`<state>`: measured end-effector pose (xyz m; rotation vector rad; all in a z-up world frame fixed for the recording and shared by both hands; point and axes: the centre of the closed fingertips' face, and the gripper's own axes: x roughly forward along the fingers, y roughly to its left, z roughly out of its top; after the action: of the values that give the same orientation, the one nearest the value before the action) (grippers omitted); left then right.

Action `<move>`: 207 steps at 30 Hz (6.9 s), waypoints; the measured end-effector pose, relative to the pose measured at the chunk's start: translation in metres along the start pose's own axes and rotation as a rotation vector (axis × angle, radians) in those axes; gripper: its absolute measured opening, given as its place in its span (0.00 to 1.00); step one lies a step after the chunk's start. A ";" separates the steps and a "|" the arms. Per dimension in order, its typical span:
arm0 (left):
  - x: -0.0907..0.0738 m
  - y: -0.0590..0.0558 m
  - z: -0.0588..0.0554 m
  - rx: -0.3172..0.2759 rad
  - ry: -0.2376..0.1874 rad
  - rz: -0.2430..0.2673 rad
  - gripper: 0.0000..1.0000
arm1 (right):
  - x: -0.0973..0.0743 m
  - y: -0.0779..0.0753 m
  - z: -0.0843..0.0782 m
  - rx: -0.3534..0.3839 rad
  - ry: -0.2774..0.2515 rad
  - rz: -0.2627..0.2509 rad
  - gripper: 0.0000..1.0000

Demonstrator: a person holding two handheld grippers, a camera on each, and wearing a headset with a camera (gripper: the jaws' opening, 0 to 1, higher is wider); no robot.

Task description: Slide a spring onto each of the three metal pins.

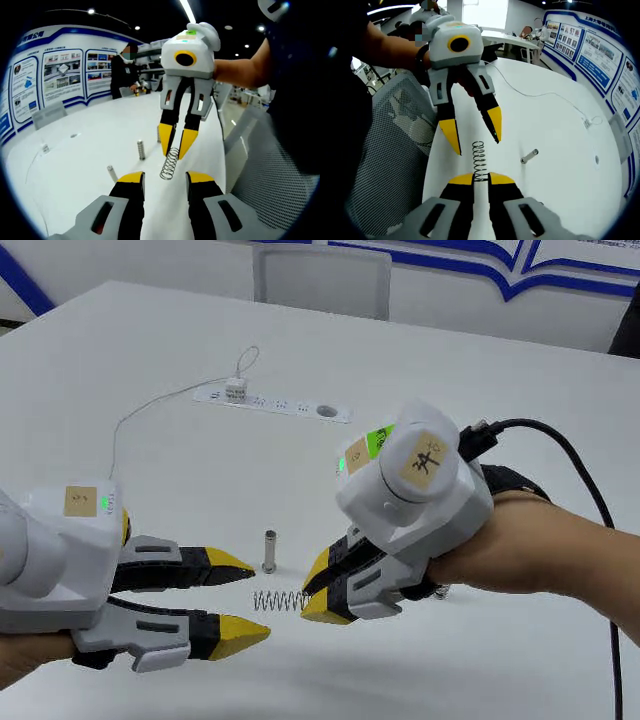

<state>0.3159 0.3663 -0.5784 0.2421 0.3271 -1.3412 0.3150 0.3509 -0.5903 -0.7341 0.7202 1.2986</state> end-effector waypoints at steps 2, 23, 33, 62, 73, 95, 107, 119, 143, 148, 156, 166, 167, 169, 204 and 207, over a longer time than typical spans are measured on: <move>0.001 -0.002 0.001 0.003 -0.002 -0.008 0.31 | 0.000 0.001 0.000 -0.010 0.000 0.003 0.11; 0.002 -0.015 0.004 0.012 -0.012 -0.068 0.11 | -0.005 0.008 0.005 -0.079 -0.017 0.020 0.11; 0.001 -0.018 0.004 -0.003 -0.011 -0.082 0.10 | -0.005 0.008 0.004 -0.045 -0.030 0.026 0.13; 0.004 -0.017 0.008 0.003 -0.028 -0.081 0.10 | -0.018 0.011 0.026 -0.053 -0.051 0.031 0.11; 0.008 -0.018 0.004 0.009 -0.013 -0.087 0.11 | -0.017 0.016 0.037 -0.076 -0.044 0.052 0.11; 0.014 -0.019 0.003 0.010 -0.016 -0.085 0.11 | -0.014 0.016 0.040 -0.097 -0.003 0.064 0.12; 0.011 -0.015 0.003 0.009 -0.030 -0.066 0.16 | -0.013 0.012 0.043 -0.108 0.006 0.064 0.12; -0.003 0.001 -0.002 -0.020 -0.039 0.004 0.31 | -0.018 0.002 0.043 -0.113 0.024 0.054 0.12; -0.019 0.023 -0.010 -0.070 -0.055 0.126 0.61 | -0.025 -0.051 0.046 -0.134 0.093 0.009 0.12; -0.020 0.024 -0.012 -0.077 -0.056 0.136 0.66 | -0.022 -0.065 0.046 -0.143 0.113 -0.008 0.12; -0.022 0.026 -0.015 -0.087 -0.053 0.147 0.70 | -0.009 -0.086 0.043 -0.126 0.129 -0.017 0.12; -0.023 0.028 -0.016 -0.088 -0.050 0.153 0.72 | 0.005 -0.095 0.038 -0.106 0.158 -0.017 0.12; -0.023 0.028 -0.016 -0.089 -0.050 0.154 0.72 | 0.006 -0.095 0.037 -0.103 0.159 -0.014 0.12; -0.023 0.029 -0.017 -0.089 -0.050 0.157 0.73 | 0.009 -0.095 0.035 -0.100 0.164 -0.010 0.12; -0.026 0.035 -0.023 -0.103 -0.039 0.161 0.72 | 0.040 -0.101 0.020 -0.063 0.223 0.034 0.12; -0.026 0.034 -0.023 -0.103 -0.039 0.159 0.72 | 0.043 -0.100 0.018 -0.064 0.232 0.036 0.12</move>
<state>0.3421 0.4051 -0.5906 0.1521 0.3362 -1.1673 0.4206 0.3782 -0.6079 -0.9380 0.8849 1.2861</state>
